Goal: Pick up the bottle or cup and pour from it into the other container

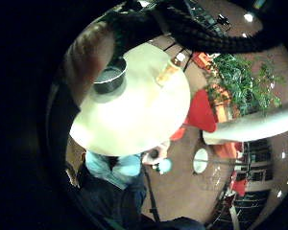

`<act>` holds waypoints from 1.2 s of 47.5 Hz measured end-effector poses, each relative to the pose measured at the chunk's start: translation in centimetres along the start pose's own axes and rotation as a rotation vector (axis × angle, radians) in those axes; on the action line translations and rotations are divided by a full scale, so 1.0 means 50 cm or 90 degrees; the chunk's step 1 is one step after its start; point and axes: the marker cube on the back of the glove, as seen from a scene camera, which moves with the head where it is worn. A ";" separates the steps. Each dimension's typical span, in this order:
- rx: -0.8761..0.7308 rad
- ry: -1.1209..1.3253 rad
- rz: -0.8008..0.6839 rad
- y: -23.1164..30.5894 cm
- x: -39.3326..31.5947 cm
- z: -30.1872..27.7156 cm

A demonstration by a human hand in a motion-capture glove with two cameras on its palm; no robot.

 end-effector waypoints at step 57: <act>-0.016 -0.067 0.141 -0.149 0.351 0.192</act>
